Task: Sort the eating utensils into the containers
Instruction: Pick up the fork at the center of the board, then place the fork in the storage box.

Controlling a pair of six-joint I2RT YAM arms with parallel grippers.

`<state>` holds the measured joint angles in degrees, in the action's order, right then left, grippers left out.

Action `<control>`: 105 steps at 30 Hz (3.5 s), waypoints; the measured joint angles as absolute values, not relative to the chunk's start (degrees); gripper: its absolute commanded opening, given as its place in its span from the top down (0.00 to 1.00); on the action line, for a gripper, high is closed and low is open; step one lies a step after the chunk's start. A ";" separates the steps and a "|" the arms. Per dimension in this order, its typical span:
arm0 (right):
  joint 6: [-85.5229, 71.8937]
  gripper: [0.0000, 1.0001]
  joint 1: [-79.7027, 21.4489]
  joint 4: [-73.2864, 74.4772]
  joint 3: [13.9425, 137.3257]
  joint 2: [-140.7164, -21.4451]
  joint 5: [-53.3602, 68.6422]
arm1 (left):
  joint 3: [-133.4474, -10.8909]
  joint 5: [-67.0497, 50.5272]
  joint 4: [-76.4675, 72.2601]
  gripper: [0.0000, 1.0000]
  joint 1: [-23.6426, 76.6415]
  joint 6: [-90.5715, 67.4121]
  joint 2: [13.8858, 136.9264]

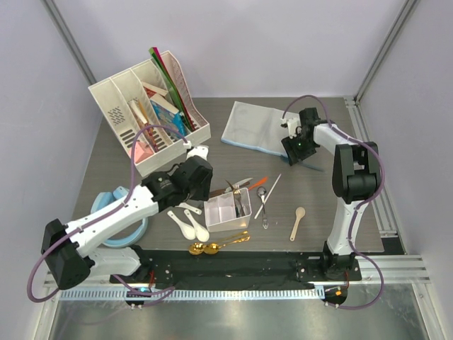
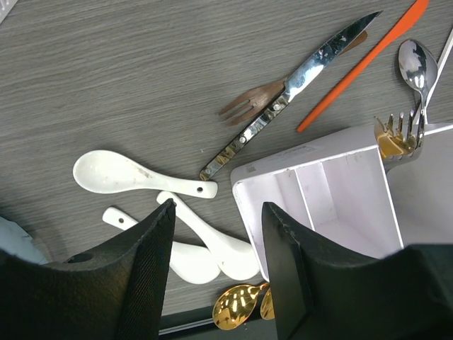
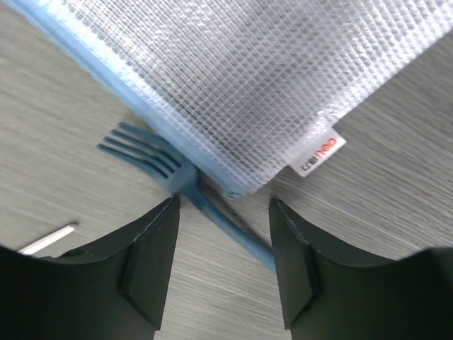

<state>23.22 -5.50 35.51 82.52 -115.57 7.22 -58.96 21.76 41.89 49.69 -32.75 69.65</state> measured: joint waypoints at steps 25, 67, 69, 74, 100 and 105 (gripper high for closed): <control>19.57 0.99 -14.48 40.71 77.93 -112.46 2.39 | -60.66 21.28 42.94 0.48 49.67 -32.42 71.66; -10.74 0.99 -40.40 13.30 57.56 -64.12 16.05 | -54.26 26.37 42.24 0.47 49.69 -36.99 64.62; -11.18 0.99 -41.80 11.53 55.68 -64.12 16.03 | -53.80 26.35 42.24 0.47 49.69 -37.28 64.25; -12.34 0.99 -43.75 8.08 51.09 -64.42 15.79 | -52.66 26.35 42.24 0.47 49.69 -37.60 62.92; -11.14 0.58 -45.32 5.41 41.67 -63.72 11.51 | -52.10 27.11 42.54 0.40 49.69 -38.28 64.99; -11.77 0.58 -45.32 5.43 41.45 -62.94 10.59 | -52.14 27.31 42.92 0.41 48.62 -38.11 69.80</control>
